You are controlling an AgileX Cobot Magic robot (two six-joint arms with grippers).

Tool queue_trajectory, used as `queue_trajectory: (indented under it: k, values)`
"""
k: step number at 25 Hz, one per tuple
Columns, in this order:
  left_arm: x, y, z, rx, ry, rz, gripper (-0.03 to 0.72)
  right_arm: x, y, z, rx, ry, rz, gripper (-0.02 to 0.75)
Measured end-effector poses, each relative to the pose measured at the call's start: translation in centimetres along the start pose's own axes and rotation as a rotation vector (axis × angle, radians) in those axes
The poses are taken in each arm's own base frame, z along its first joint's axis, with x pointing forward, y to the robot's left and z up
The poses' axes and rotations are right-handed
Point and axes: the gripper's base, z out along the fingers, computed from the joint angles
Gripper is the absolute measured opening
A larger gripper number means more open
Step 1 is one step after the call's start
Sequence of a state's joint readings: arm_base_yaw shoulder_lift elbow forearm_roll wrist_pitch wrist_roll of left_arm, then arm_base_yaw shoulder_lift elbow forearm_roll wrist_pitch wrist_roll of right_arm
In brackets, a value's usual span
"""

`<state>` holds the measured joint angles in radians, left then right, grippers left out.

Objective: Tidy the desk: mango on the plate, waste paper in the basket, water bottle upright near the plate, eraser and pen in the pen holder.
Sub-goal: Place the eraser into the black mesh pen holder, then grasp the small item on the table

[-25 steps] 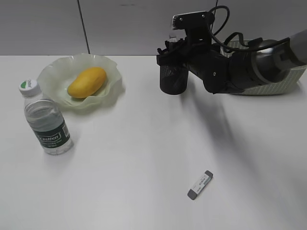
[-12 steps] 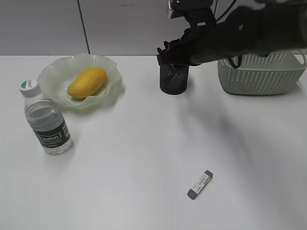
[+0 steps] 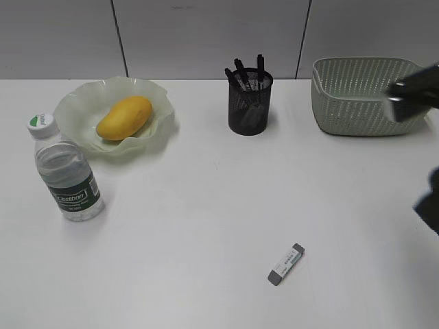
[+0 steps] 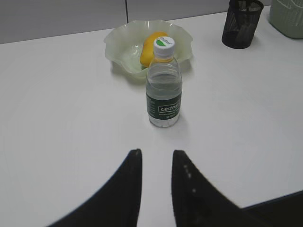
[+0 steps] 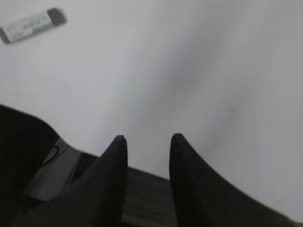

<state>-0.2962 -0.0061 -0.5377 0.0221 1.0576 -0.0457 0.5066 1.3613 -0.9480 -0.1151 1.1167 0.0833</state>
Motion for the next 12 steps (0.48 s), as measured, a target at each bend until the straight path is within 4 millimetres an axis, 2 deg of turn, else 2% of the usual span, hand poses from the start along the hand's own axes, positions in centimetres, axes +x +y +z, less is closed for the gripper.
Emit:
queue_trajectory:
  k: [3, 6, 8, 12]
  values:
    - [0.0, 0.0, 0.0, 0.005, 0.002, -0.003, 0.16, 6.2, -0.2, -2.0, -0.025, -0.094, 0.06, 0.258]
    - [-0.4, -0.1, 0.7, 0.006, 0.049, -0.002, 0.175, 12.4, -0.3, -3.7, -0.071, -0.245, 0.091, 0.323]
    - [-0.7, -0.1, 1.6, 0.005, 0.102, 0.009, 0.194, 15.3, -0.2, -3.8, -0.095, -0.311, 0.099, 0.395]
    - [-1.6, -0.6, 3.9, 0.052, 0.249, 0.102, 0.236, 19.3, -0.4, -4.8, -0.119, -0.52, 0.11, 0.435]
